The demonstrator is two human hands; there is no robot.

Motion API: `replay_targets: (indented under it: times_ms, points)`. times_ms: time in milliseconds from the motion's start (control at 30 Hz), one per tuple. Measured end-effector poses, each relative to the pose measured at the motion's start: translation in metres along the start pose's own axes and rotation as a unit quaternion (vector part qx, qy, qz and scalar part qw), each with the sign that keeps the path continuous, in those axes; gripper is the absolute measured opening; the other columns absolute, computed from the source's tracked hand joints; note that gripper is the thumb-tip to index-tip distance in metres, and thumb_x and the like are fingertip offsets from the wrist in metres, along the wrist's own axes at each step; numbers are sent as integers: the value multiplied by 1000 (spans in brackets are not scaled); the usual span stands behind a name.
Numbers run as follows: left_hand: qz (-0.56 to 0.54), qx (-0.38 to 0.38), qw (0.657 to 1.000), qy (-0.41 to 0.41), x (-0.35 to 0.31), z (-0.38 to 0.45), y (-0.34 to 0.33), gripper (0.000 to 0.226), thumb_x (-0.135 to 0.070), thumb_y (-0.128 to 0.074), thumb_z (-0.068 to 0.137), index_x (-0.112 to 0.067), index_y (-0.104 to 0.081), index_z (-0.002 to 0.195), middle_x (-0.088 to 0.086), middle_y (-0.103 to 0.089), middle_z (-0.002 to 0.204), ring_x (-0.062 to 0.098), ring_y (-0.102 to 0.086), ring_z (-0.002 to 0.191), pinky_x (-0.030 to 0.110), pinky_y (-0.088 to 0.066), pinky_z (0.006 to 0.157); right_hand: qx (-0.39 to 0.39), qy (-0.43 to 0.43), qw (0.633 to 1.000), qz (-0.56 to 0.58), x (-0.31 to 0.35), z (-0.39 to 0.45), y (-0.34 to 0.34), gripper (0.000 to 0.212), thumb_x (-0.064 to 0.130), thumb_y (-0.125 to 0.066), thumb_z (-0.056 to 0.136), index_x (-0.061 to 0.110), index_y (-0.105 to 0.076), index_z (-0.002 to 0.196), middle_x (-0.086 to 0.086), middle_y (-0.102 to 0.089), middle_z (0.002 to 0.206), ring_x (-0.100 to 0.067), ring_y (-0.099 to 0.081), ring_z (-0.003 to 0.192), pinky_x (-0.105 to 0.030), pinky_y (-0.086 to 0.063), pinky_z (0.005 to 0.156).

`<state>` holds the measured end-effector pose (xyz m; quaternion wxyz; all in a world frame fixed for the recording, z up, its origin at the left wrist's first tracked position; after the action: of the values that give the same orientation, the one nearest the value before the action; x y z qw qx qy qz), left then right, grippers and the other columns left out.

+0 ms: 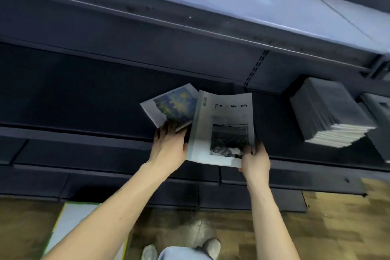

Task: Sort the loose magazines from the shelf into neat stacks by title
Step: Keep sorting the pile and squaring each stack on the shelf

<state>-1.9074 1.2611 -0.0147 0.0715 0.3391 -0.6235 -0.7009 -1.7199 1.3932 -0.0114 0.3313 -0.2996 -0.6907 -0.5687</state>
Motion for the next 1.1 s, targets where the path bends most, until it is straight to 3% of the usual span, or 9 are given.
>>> replay_targets:
  times_ms: [167, 233, 300, 433, 767, 1000, 1100]
  points:
    - [12, 12, 999, -29, -21, 4, 5, 53, -25, -47, 95, -23, -38, 147, 9, -35, 149, 33, -28, 139, 47, -25, 116, -47, -39, 994, 87, -12, -13, 33, 23, 22, -41, 101, 15, -58, 116, 4, -63, 91, -28, -63, 89, -49, -57, 78]
    - [13, 18, 999, -41, -36, 6, 8, 53, -26, -47, 96, -25, -37, 147, 8, -35, 148, 34, -31, 137, 48, -27, 114, -63, -44, 990, 116, -15, -14, 52, 13, 18, -39, 103, 18, -52, 100, 12, -55, 80, -23, -57, 75, -42, -51, 65]
    - [20, 18, 998, -59, -53, 8, 9, 54, -26, -47, 96, -26, -35, 148, 7, -34, 151, 34, -29, 139, 49, -30, 112, -70, -38, 989, 125, -19, -15, 72, 18, 18, -38, 104, 16, -52, 93, 5, -53, 74, -21, -49, 65, -32, -43, 50]
    - [23, 31, 995, -87, -97, 10, 4, 54, -27, -47, 97, -26, -34, 149, 7, -28, 157, 33, -31, 139, 48, -30, 112, -98, -47, 983, 147, -37, -14, 112, 23, 19, -39, 103, 12, -59, 92, -5, -56, 76, -18, -45, 59, -29, -38, 45]
    - [89, 13, 974, -207, -223, -29, -35, 56, -30, -47, 96, -22, -31, 150, 10, -25, 156, 32, -20, 144, 49, -15, 118, -175, -69, 964, 191, -100, -27, 226, 24, 19, -41, 100, 18, -64, 101, -2, -65, 86, -15, -53, 63, -24, -40, 40]
    - [116, 28, 963, -244, -300, -62, -60, 60, -32, -44, 98, -20, -24, 153, 11, -20, 159, 34, -15, 146, 50, -12, 119, -220, -78, 946, 224, -148, -32, 298, 26, 16, -41, 101, 23, -63, 89, 0, -66, 84, -16, -56, 64, -24, -41, 41]
    - [123, 26, 957, -261, -332, -78, -73, 59, -32, -43, 98, -20, -24, 153, 11, -21, 158, 33, -16, 146, 50, -13, 118, -237, -87, 940, 230, -171, -35, 324, 23, 16, -42, 101, 20, -65, 97, 2, -66, 83, -14, -55, 62, -21, -40, 37]
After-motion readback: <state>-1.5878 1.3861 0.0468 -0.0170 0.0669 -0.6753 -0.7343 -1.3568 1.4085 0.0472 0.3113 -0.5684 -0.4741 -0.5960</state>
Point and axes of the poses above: each hand's wrist, its own z-axis towards the middle knuckle, its own y-axis out of the back of the hand, x = y × z, the point moved 2 cm from there along z, towards the middle knuckle
